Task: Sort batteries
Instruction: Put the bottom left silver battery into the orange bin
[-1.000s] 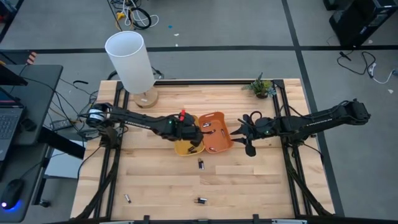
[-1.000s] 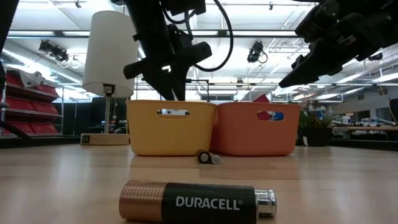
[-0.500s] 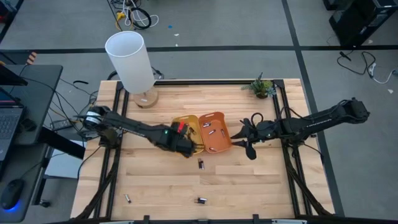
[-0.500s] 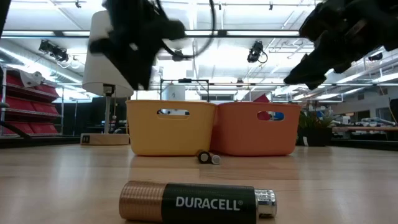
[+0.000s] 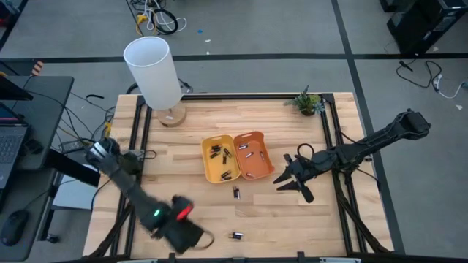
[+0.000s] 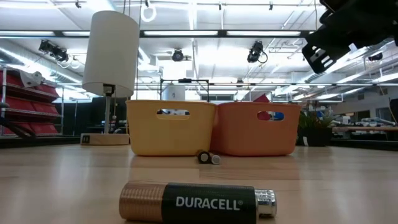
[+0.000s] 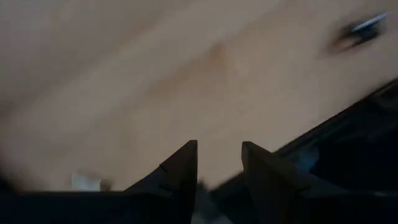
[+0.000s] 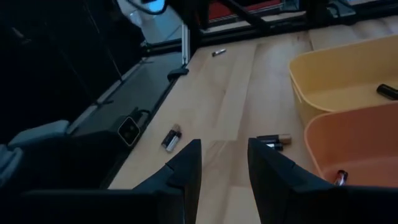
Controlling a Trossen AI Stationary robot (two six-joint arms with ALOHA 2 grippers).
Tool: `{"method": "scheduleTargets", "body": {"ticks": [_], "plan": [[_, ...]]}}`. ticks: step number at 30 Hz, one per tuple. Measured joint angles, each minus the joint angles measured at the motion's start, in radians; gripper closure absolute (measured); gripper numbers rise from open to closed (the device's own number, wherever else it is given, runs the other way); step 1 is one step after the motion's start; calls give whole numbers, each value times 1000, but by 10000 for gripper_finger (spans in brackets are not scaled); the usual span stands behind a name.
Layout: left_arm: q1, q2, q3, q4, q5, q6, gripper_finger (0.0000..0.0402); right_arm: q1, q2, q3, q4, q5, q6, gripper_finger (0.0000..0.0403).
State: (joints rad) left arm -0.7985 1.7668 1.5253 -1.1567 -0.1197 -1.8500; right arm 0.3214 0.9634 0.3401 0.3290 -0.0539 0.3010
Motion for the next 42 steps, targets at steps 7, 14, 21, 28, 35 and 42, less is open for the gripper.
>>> {"method": "scheduleTargets", "body": {"ticks": [7, 14, 21, 28, 35, 42], "plan": [[-181, 110, -1, -60, 322, -293, 259, 0, 0, 0, -2, 20, 39, 286], [-196, 179, -2, -79, 428, -478, 259, 0, 0, 0, -1, 28, 41, 286], [-183, 204, -27, -40, 407, -522, 259, 0, 0, 0, -6, 46, 48, 286], [-136, 204, -99, -3, 426, -546, 259, 0, 0, 0, -18, 46, 71, 286], [-99, 204, -123, -62, 460, -568, 259, 0, 0, 0, -17, 46, 75, 286], [-130, 204, -123, -151, 505, -593, 259, 19, 0, 0, -40, 46, 89, 286]]}}
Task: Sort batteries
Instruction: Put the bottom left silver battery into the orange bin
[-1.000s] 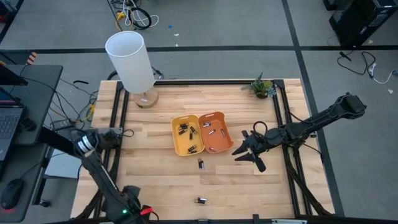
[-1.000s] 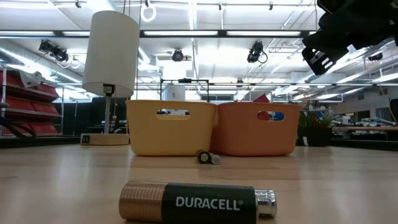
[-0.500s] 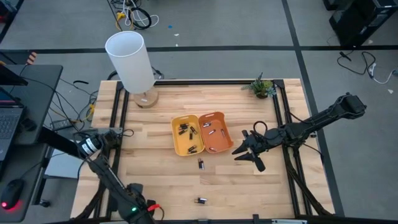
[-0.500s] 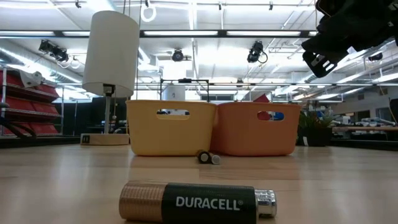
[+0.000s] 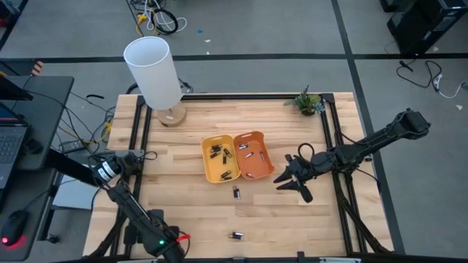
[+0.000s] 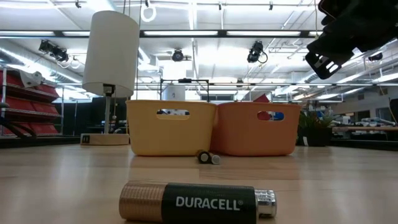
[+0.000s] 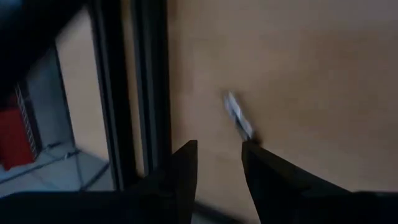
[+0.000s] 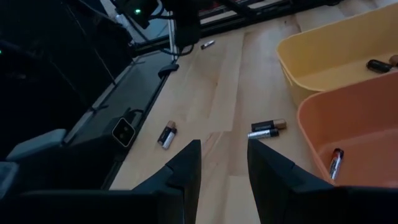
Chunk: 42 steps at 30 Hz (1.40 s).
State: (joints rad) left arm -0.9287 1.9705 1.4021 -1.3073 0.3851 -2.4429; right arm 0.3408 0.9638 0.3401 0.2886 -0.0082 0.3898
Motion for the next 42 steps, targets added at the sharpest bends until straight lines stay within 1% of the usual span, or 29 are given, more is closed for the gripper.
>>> {"method": "scheduleTargets", "body": {"ticks": [3, 6, 8, 9, 11, 16, 19, 24, 27, 30, 36, 39, 41, 42], "plan": [[3, 0, 0, -31, -54, 5, 259, 5, 0, 0, -1, 0, -5, 286], [14, 0, 0, -14, -134, 68, 259, 5, 0, 0, 10, 0, -8, 286], [16, 0, 0, -10, -147, 100, 259, 4, 0, 0, 18, 4, -8, 286], [14, 0, 0, -5, -140, 81, 259, 4, 0, 0, 21, 14, -8, 286], [10, 12, 0, 30, -93, 60, 259, 4, 0, 0, 25, 23, -8, 286], [12, 102, 0, 134, 2, 52, 259, 4, 0, 0, 24, 22, -8, 286], [13, 130, 5, 134, 30, 43, 259, 4, 0, 0, 15, 19, -8, 286], [20, 137, 6, 105, 74, 41, 259, 4, 0, 0, 11, 18, -12, 286], [9, 142, -4, 30, 78, 50, 259, 4, 0, 0, 12, 17, -22, 286], [2, 140, -32, 21, 69, 37, 259, 4, 0, 0, 12, 15, -22, 286], [22, 132, -98, 101, 78, 31, 259, 4, 0, 0, 9, 15, -17, 286], [26, 134, -94, 82, 77, 43, 259, 5, 0, 0, 8, 15, -17, 286], [28, 140, -63, 28, 67, 70, 259, 6, 0, 0, 8, 14, -18, 286], [29, 143, -47, -21, 45, 88, 259, 6, 0, 0, 8, 14, -18, 286]]}}
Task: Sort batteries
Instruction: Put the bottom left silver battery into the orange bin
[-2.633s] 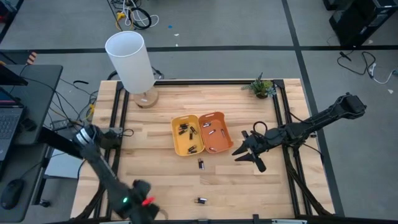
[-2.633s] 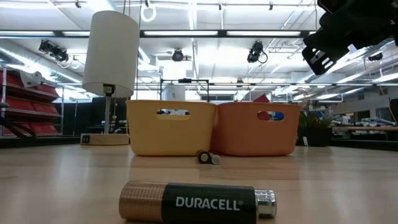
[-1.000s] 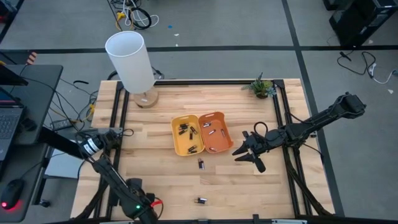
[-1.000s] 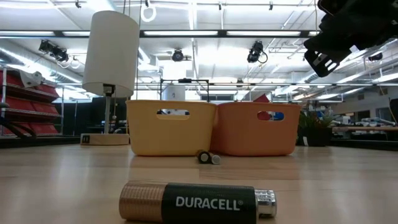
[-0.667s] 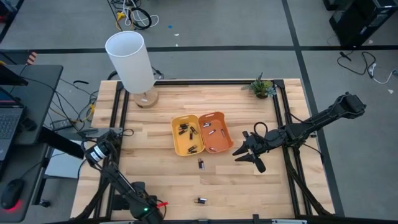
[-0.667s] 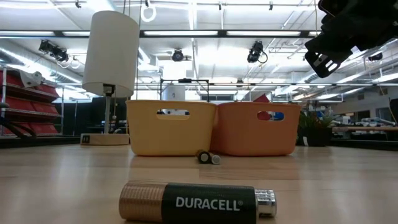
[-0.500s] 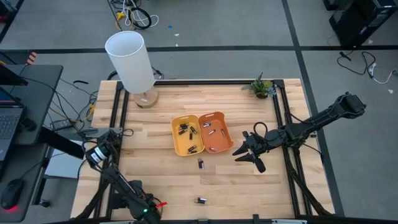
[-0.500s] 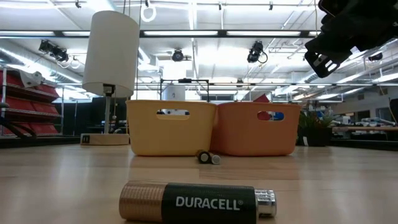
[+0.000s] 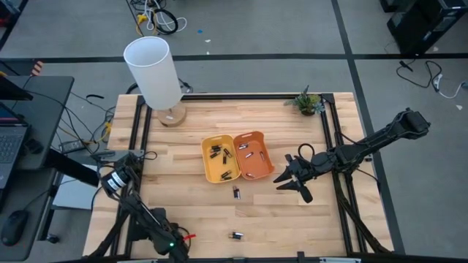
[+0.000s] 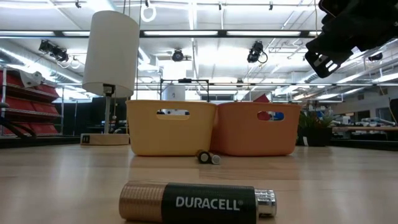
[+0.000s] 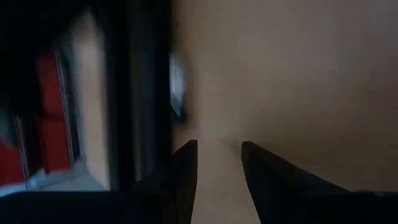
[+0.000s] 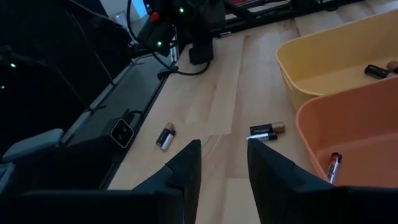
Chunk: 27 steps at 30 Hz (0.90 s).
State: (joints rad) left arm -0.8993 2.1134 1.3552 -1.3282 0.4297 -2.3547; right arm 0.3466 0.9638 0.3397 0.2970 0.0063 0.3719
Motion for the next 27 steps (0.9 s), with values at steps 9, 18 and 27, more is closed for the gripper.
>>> {"method": "scheduleTargets", "body": {"ticks": [9, 18, 27], "plan": [[16, -1, 81, -193, -103, 145, 259, 0, 0, 0, 18, 0, 0, 286], [43, -2, -59, -17, -13, 270, 259, 0, 0, 0, 17, 0, -8, 286], [94, -11, -100, -20, 19, 785, 262, 0, 0, 0, 17, 0, -9, 286]]}}
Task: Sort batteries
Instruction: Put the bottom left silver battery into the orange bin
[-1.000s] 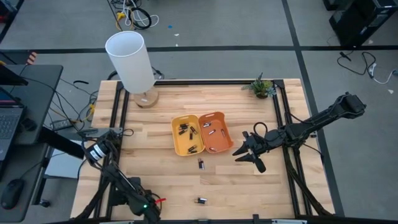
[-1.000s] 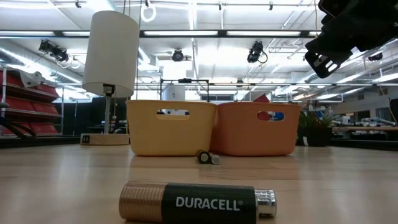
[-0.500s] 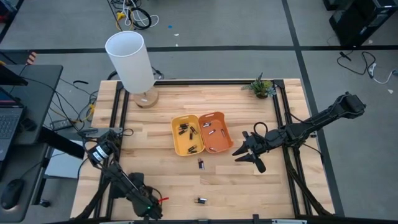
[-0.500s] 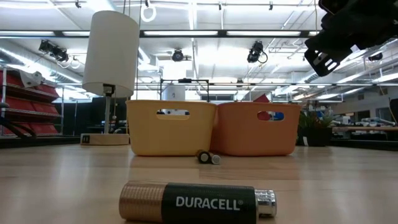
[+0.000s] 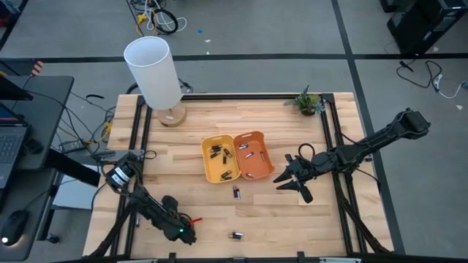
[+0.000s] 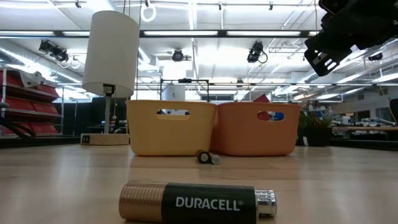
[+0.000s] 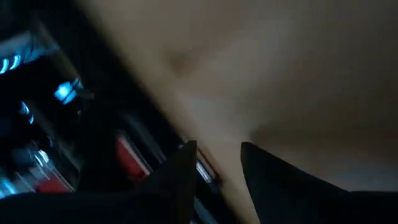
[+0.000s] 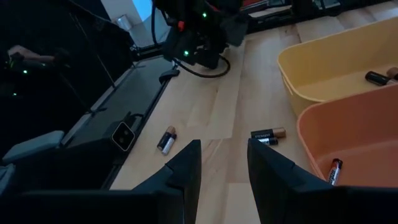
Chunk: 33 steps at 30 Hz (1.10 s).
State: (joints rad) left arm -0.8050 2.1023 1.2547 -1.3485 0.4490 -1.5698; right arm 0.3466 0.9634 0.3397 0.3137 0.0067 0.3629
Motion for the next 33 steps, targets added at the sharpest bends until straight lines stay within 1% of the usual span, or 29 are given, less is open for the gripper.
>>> {"method": "scheduleTargets", "body": {"ticks": [3, 5, 6, 9, 11, 13, 15, 19, 22, 25, 29, 33], "plan": [[9, 5, 31, 51, 109, 298, 266, 0, 0, 0, 3, 0, 0, 286], [11, 2, 37, 13, 159, 460, 266, 1, 0, 0, 6, 10, 0, 286], [18, 3, 39, 30, 168, 517, 264, 1, 0, 0, 5, 12, 1, 286], [29, 7, 9, 29, 184, 589, 253, 1, 0, 0, -3, 15, 1, 286], [35, 21, -18, 33, 281, 652, 238, 1, 0, 0, -11, 16, 3, 286], [37, 34, -41, 9, 351, 728, 217, 1, 0, 0, -14, 16, 3, 286], [42, 39, -51, 10, 378, 787, 192, 1, 0, 0, -28, 16, 4, 286], [51, 41, -54, 8, 327, 828, 141, 1, 0, 0, -37, 19, 7, 286], [54, 40, -53, 15, 252, 840, 107, 1, 0, 0, -36, 19, 40, 286], [54, 39, -53, 14, 183, 911, 77, 1, 0, 0, -39, 19, 69, 286], [53, 36, -63, 6, 118, 1015, 53, 1, 0, 0, -41, 19, 89, 286], [24, 35, -84, 20, 81, 1064, 48, 1, 0, 0, -42, 19, 90, 286]]}}
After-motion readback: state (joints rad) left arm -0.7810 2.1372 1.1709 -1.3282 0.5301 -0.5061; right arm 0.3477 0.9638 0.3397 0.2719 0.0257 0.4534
